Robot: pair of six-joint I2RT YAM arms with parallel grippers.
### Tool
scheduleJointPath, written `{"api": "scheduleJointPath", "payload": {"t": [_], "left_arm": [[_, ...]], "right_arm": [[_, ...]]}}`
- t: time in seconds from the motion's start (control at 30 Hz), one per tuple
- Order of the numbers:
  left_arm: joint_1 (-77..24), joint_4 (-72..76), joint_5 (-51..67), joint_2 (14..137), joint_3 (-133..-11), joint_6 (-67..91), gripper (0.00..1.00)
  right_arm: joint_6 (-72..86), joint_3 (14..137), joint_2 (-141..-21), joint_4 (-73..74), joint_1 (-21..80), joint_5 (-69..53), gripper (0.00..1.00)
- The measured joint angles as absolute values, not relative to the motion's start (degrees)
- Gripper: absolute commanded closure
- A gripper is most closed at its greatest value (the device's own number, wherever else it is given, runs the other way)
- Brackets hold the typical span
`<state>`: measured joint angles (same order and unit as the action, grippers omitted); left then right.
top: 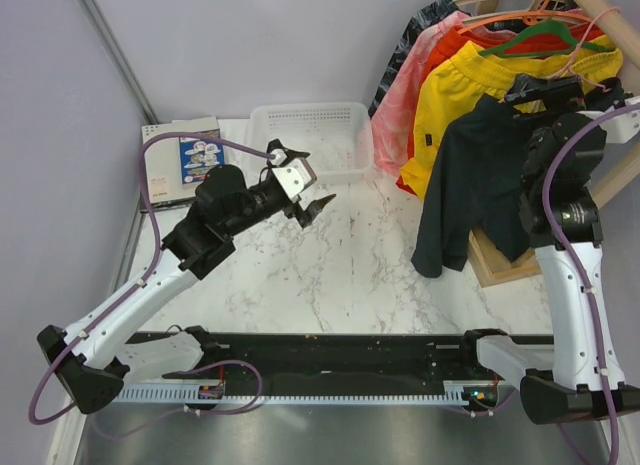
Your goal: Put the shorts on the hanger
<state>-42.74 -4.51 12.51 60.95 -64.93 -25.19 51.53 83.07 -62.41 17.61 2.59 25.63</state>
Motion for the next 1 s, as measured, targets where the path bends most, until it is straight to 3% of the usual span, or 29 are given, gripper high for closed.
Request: {"api": "scheduleJointPath", "payload": {"t": [0.3,0.6,0.77,1.0], "left_arm": [[-34.3,-10.9,13.2,60.9,-64.8,-8.8,0.01],[-16.3,-30.0,18.6,62.9,-76.5,-1.4,0.01],[-14.3,-41.9,15.6,62.2,-76.2,-4.3,0.01],[-14.0,-52.3,7.5,54.5,-63.7,-5.8,0.01]], "right_arm": [[40.9,83.0,-52.6,19.2,2.8,23.7,0.02],[22.6,81.6,-50.4,25.4,2.8,-6.8,0.02],[11.3,73.1,-51.6,32.9,4.7,-16.5,0.02],[-3.1,55.6,-44.8,39.8,11.0,-15.1,0.02]]}}
